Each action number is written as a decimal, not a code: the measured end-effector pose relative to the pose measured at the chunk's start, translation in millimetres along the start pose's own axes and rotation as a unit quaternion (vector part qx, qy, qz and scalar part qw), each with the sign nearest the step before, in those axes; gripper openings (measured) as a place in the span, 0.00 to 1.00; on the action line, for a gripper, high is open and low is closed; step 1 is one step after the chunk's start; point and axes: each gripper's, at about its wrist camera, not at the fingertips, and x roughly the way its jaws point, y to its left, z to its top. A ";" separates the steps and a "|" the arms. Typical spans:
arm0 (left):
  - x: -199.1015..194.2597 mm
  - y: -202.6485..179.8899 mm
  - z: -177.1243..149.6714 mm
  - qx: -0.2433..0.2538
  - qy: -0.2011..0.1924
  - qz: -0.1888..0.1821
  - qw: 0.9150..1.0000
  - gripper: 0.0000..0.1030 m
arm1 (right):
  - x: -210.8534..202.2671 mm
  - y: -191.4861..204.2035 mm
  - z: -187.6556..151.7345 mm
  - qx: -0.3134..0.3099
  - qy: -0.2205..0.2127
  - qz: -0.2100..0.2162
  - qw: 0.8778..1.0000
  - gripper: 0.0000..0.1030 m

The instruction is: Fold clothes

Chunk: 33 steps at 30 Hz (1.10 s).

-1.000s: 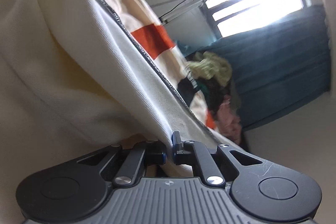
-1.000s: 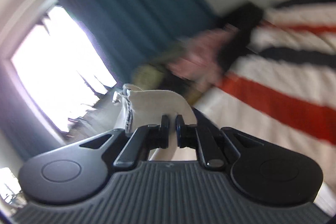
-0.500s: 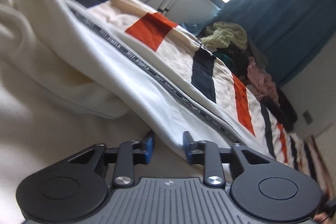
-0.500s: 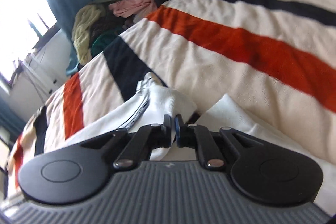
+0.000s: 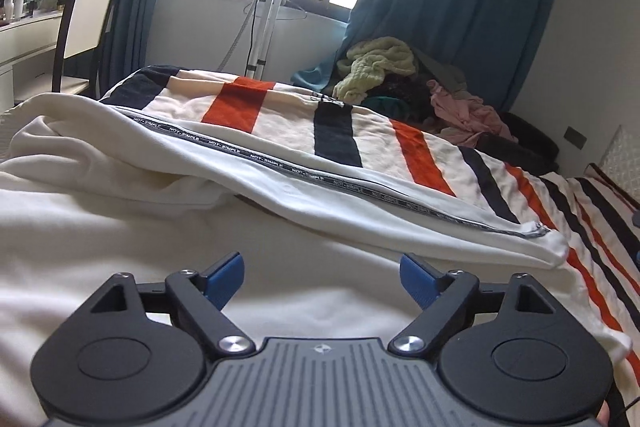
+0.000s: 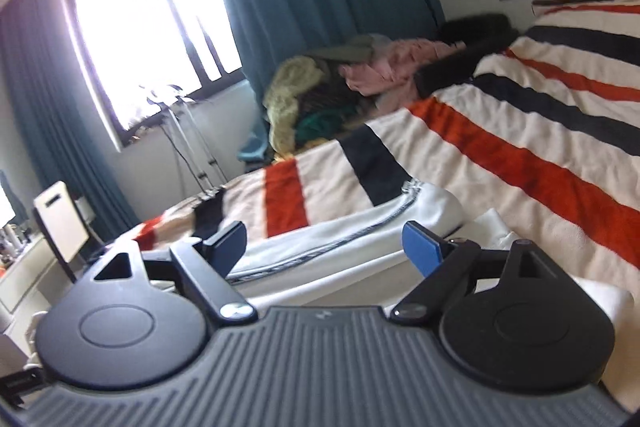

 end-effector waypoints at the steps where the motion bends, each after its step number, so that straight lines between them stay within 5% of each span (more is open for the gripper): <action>1: -3.6 -1.1 -4.1 0.001 0.002 0.002 1.000 0.89 | -2.4 1.2 -1.2 0.002 0.000 0.002 1.000 0.84; 8: -5.5 -5.0 -16.5 0.008 0.028 0.026 0.999 0.89 | 10.1 8.0 -14.3 -0.016 0.030 -0.024 0.999 0.84; 14: -8.6 26.8 -15.2 -0.075 0.039 0.059 0.995 0.89 | 31.0 -2.4 -27.3 0.002 0.068 -0.053 0.996 0.84; 21: -51.0 110.1 -9.5 -0.220 0.054 0.208 0.951 0.89 | 30.1 -20.8 -26.3 0.048 0.062 -0.112 0.991 0.84; 24: -71.7 153.9 -2.6 -0.295 0.056 0.233 0.925 0.89 | 27.5 -28.6 -25.7 0.073 0.063 -0.120 0.988 0.84; 28: -93.8 181.2 4.8 -0.325 0.030 0.258 0.909 0.89 | 22.5 -31.8 -24.7 0.088 0.060 -0.129 0.986 0.84; 30: -91.6 175.8 9.0 -0.307 0.029 0.260 0.915 0.90 | 19.7 -32.4 -23.4 0.095 0.056 -0.130 0.985 0.84; 33: -65.4 143.8 20.5 -0.253 0.045 0.228 0.939 0.90 | 15.8 -33.7 -21.5 0.106 0.051 -0.131 0.984 0.84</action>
